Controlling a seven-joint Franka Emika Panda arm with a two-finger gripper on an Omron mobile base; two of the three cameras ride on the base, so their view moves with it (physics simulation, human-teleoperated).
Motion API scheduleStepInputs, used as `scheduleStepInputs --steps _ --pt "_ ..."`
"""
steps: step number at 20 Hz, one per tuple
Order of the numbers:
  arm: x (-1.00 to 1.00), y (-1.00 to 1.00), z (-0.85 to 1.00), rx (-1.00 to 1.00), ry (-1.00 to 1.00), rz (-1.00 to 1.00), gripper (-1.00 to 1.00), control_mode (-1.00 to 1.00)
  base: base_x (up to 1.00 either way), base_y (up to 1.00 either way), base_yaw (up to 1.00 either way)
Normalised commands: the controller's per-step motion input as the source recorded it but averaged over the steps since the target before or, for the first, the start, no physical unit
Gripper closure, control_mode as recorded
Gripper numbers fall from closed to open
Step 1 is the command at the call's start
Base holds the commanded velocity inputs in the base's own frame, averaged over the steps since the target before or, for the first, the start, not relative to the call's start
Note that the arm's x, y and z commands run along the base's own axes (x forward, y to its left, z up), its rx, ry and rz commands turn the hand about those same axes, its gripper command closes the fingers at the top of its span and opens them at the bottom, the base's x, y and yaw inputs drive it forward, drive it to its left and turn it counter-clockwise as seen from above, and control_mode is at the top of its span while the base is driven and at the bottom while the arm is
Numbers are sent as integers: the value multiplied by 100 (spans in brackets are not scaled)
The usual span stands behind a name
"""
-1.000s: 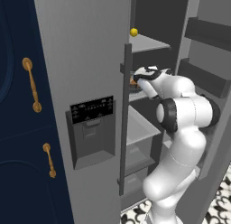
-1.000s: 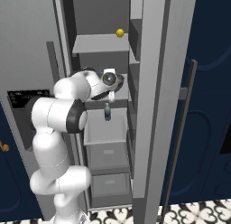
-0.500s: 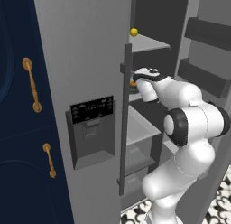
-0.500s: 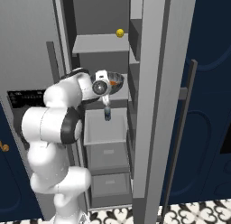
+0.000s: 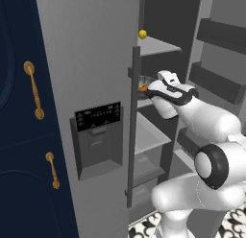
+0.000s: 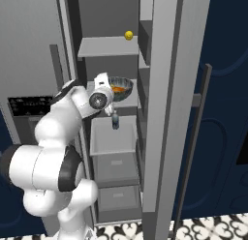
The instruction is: Pick the chicken drumstick and squash from their plates and place them in the bowl. Then put the bowl in the fridge.
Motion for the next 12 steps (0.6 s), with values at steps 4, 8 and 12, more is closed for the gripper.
scheduleStepInputs --steps 4,8,12 --pt "-81 6 100 0 6 -6 -100 -100 0 0 0" --pt "-81 0 100 0 12 -12 -100 -100 0 0 0" --pt "-72 0 100 0 14 -2 -100 -100 0 0 0"
